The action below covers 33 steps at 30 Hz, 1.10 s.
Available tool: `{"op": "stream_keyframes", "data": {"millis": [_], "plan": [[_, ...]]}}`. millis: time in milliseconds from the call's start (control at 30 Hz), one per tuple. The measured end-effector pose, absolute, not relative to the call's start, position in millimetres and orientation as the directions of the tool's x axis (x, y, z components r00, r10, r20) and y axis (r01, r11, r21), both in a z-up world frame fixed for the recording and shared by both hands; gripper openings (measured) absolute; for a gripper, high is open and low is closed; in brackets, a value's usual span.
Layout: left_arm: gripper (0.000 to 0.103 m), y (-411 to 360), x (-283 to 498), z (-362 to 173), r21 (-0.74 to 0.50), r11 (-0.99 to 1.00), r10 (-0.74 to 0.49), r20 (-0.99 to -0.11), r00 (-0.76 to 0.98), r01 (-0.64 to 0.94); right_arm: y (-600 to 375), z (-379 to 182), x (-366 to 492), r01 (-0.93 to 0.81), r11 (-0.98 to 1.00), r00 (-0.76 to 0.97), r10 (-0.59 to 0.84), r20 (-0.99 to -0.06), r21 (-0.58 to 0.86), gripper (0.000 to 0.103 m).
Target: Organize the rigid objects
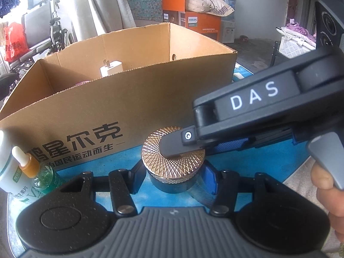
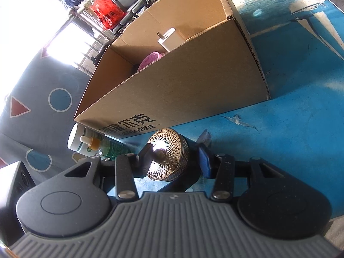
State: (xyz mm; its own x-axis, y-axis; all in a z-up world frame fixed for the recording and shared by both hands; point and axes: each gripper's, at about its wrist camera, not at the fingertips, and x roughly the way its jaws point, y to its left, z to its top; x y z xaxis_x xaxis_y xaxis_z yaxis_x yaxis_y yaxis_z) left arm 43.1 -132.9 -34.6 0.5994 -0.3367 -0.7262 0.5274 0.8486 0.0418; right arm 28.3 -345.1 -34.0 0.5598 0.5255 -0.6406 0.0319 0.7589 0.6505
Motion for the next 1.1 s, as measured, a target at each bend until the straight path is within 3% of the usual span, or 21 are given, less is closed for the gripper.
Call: {"op": "stream_keyframes", "data": {"millis": [367,767,1100], "plan": [[0.057,-127.7,20.5,4.2,0.074,0.864,-0.332,-0.659,0.675,0.497,-343.3,5.2,9.1,-0.042,0.761,0.607,0.534,-0.588,0.647,0.044],[0.057,-128.1,38.5,71.7,0.056,0.893,-0.337,-0.575,0.746,0.447,-341.9,89.0,14.8,-0.188,0.795,0.666,0.535,-0.52,0.576,0.045],[0.057,-155.6,130.6,74.7,-0.033,0.913,-0.328,-0.654,0.682,0.407,-359.0,115.4,102.5,-0.211,0.827,0.6,0.53,-0.598,0.521,0.045]]}}
